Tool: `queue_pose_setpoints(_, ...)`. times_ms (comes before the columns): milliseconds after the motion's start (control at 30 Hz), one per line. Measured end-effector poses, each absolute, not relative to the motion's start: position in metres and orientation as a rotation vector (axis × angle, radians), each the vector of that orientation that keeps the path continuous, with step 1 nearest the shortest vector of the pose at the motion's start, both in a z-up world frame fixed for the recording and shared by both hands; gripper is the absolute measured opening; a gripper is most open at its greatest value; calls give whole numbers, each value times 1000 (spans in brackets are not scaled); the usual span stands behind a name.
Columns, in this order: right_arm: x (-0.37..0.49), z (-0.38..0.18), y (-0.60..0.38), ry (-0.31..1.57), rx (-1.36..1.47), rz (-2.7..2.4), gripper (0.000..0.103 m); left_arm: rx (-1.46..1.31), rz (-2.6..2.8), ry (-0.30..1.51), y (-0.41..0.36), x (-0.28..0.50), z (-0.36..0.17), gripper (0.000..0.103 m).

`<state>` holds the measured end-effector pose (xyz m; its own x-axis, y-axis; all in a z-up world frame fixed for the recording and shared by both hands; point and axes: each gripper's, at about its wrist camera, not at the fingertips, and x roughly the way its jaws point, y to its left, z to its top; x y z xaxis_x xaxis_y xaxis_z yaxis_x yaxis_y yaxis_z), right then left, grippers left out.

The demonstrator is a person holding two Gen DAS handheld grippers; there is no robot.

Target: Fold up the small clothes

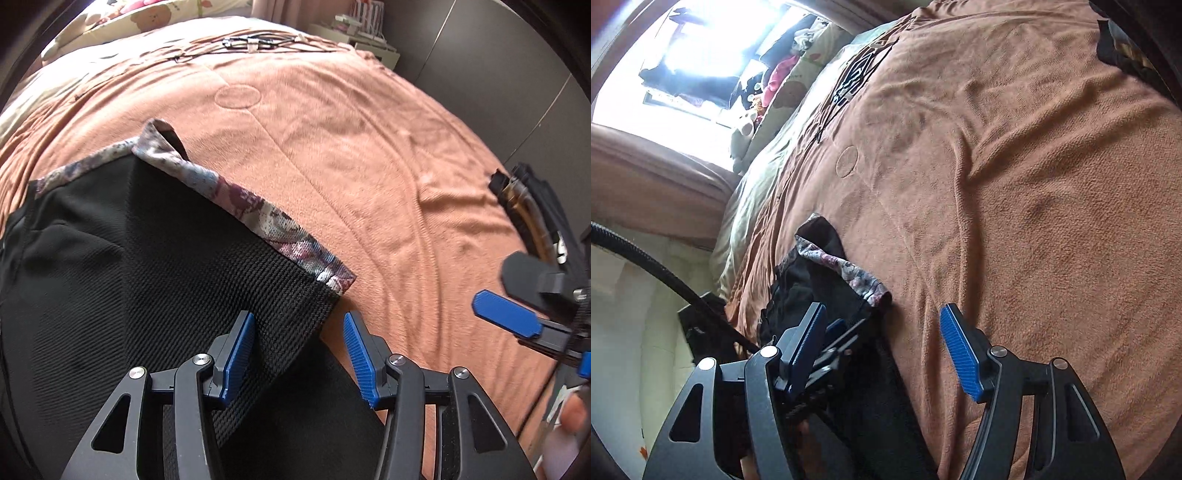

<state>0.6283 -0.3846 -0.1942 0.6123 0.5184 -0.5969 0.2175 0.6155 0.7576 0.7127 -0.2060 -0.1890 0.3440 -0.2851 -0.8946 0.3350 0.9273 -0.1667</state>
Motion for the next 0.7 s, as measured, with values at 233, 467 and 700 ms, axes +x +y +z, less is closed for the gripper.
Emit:
queue_pose_setpoints(233, 631, -196, -382, 926, 935, 214, 63, 131, -377, 1131, -218, 717, -202, 55)
queue_pose_setpoints(467, 627, -196, -377, 928, 926, 210, 63, 72, -366, 1119, -207, 726, -186, 12)
queue_pose_setpoints(700, 631, -196, -363, 929, 887, 238, 63, -63, -384, 1054, -167, 725, -146, 8)
